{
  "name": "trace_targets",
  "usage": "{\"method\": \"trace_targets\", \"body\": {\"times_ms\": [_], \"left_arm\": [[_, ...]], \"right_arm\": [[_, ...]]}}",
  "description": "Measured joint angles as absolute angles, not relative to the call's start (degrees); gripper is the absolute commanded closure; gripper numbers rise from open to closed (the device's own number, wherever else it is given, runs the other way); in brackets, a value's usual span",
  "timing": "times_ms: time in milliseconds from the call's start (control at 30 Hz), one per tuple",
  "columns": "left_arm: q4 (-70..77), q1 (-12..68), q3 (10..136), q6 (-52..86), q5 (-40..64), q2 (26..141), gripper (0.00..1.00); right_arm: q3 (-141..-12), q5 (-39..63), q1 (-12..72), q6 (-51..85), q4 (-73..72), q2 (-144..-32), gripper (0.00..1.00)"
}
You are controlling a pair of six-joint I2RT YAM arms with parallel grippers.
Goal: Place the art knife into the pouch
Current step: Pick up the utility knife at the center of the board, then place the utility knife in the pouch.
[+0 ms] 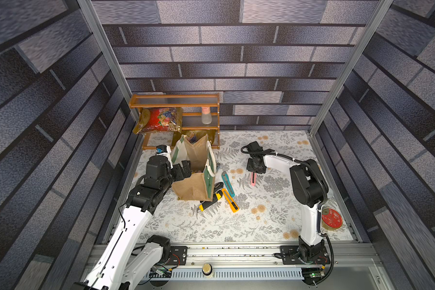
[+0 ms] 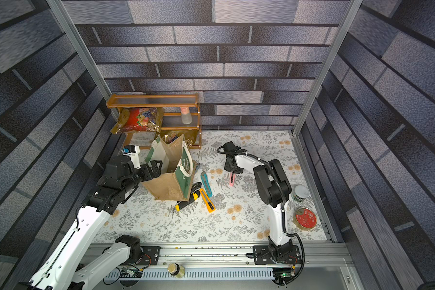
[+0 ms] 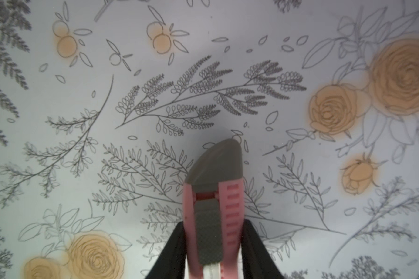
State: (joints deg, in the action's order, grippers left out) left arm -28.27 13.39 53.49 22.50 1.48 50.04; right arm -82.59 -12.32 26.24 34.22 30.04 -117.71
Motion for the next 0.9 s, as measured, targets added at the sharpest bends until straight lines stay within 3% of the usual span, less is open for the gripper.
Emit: {"method": "trace_targets", "body": {"times_ms": [467,900], "left_arm": [[-28.3,13.4,53.5,22.5,1.5,50.9,0.00],[-27.8,13.4,53.5,22.5,1.8,51.5,0.00]], "right_arm": [[-85.2,-10.8,29.1,34.0,32.6,-109.2,0.76],[-103.4,-7.3,39.0,32.9,36.0,-105.0,0.80]]}}
